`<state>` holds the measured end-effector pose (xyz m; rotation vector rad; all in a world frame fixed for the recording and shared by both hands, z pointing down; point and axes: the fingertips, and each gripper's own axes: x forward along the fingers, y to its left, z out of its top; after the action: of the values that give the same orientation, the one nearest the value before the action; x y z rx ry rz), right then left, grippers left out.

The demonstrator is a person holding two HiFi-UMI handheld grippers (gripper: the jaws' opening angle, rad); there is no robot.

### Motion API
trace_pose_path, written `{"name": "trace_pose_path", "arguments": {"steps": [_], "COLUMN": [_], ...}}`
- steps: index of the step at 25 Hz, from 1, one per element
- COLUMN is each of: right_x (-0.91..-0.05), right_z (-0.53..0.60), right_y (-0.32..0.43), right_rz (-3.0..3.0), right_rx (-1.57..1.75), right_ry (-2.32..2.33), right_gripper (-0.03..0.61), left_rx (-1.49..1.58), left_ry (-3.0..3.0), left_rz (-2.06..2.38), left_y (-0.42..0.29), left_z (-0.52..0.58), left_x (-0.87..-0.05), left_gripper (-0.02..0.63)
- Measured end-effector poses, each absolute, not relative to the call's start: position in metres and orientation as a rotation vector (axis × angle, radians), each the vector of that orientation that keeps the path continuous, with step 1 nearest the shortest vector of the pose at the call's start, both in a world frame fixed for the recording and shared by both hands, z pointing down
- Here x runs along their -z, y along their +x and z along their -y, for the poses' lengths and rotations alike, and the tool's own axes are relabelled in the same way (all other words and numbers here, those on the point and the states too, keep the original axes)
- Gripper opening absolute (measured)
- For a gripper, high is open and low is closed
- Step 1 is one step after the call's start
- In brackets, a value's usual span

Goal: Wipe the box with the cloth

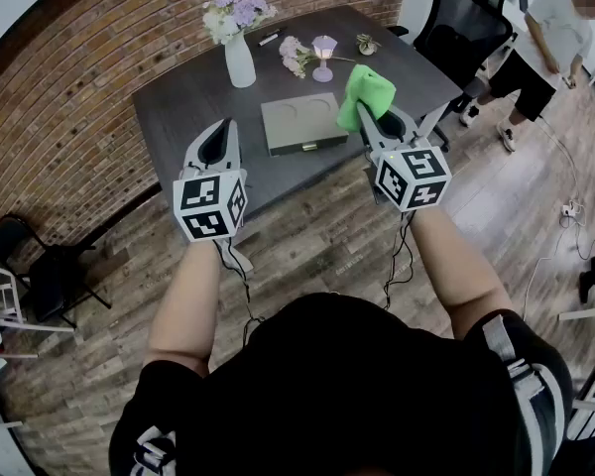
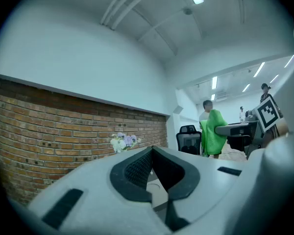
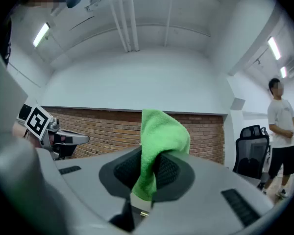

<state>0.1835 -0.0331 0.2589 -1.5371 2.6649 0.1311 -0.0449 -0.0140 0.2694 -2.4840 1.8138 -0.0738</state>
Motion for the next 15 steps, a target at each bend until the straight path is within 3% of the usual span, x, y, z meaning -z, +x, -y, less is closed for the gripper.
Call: {"name": "trace_pose_path", "arguments": {"steps": [15], "right_x": [-0.275], "right_z": [0.039], "right_y": [0.179], "right_rz": [-2.687], "right_rx": [-0.082], "right_ry": [-1.544], "right_gripper": [0.041], "left_rx": [0.101], "left_ry": [-2.489], "left_rz": [-1.836], "left_y": [-0.056], "left_z": [0.014], "left_x": [-0.280], "left_gripper": [0.009]}}
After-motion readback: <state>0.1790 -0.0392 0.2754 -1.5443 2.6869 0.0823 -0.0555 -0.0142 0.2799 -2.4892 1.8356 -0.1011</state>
